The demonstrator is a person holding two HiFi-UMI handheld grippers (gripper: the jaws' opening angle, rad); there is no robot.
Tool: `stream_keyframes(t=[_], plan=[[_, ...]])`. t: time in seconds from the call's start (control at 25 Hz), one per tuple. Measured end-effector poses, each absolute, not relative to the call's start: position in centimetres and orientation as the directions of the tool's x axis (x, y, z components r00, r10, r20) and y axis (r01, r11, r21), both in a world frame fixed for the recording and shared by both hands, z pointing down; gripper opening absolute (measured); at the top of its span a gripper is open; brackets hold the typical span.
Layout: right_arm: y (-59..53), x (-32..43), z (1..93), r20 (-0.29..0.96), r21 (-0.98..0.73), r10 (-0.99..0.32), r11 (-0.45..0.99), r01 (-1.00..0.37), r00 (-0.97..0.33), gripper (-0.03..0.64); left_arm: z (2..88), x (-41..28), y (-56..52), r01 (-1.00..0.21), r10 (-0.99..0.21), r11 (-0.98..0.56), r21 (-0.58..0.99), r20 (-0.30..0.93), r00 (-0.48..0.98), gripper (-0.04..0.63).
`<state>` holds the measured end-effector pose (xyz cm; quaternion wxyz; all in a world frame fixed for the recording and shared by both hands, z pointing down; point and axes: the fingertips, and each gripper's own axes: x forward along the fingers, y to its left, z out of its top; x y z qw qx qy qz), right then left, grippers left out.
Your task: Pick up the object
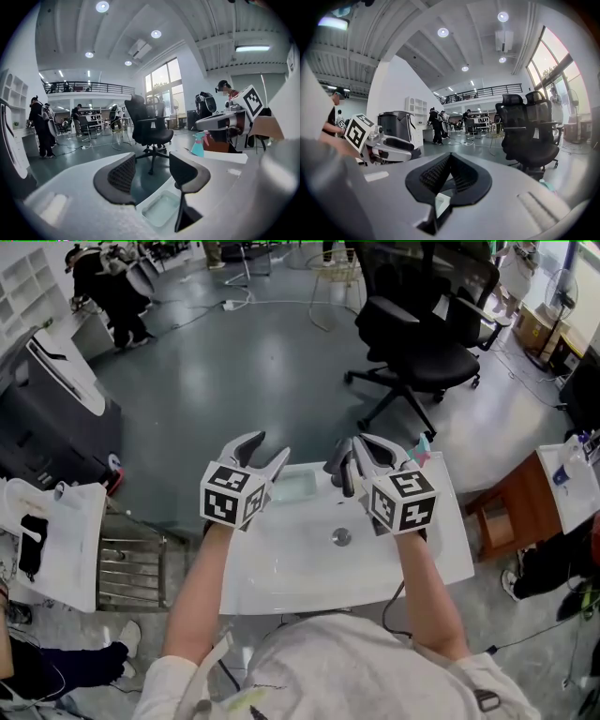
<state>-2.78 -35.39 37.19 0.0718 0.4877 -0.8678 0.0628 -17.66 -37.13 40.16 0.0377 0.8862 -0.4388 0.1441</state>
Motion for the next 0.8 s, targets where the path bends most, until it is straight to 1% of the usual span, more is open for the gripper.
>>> stream_keyframes(t=[0.36,0.64,0.8], plan=[[-34.3,-2.9,37.6,0.19,-0.037,-0.836,0.517,-0.855,-0.514,0.003,43.2,-15.3,-36.3,-0.659,-0.645,-0.74,-0.138,0.422,0.637,0.232],[-33.9,-2.6,38.1,0.199,-0.039,-0.839,0.51,-0.859,-0.507,0.003,46.2,-14.2,-35.8,-0.547,-0.545,-0.818,-0.179,0.545,0.637,0.232],[-33.6,-2.7,38.5,0.207,-0.035,-0.838,0.51,-0.86,-0.505,0.003,48.2,-13.5,-35.3,-0.482,-0.48,-0.859,-0.174,0.6,0.64,0.232]])
